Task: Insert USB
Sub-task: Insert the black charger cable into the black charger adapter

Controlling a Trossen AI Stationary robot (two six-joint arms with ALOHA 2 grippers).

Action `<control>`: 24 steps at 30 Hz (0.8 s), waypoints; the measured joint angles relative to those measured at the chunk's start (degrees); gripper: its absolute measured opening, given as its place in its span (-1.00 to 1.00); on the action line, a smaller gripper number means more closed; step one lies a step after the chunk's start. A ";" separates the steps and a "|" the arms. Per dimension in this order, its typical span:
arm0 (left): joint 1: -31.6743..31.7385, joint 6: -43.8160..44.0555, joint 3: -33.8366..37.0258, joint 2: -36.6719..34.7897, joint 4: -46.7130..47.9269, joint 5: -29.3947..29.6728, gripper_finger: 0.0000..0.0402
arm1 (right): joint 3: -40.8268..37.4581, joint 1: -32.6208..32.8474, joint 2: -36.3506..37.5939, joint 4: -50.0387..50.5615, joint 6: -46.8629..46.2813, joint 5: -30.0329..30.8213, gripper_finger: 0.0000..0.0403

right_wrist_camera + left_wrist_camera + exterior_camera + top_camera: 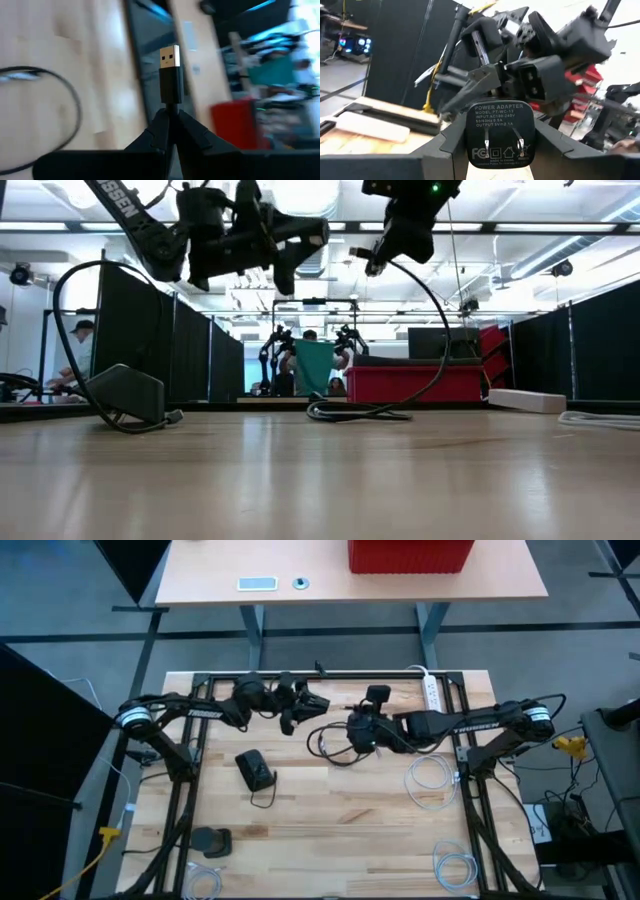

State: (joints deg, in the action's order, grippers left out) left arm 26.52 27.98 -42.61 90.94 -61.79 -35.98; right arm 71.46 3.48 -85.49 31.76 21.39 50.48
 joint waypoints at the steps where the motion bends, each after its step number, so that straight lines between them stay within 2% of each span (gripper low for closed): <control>1: 0.00 0.93 0.02 0.00 -0.50 -0.06 -0.30 | -0.31 0.56 0.00 -1.24 1.29 1.98 -0.97; 6: 0.00 3.31 0.07 -0.02 -2.22 0.65 -0.30 | -2.27 3.20 0.00 -8.60 9.32 8.71 -0.97; 11: -0.12 6.62 0.11 -0.02 -2.15 7.81 -0.30 | -6.48 4.59 0.00 -21.83 22.02 15.57 -0.97; 21: -2.94 13.28 0.11 0.11 -2.13 20.36 -0.30 | -14.19 3.69 -0.06 -52.21 47.36 18.16 -0.97; 24: -3.87 14.20 0.13 0.13 -2.71 21.92 -0.30 | -14.31 2.96 -1.03 -58.13 54.34 18.74 -0.97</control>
State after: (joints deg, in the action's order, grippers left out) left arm 22.66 42.17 -42.49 91.07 -64.50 -14.06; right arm 57.14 6.44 -86.52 -26.38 75.73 69.22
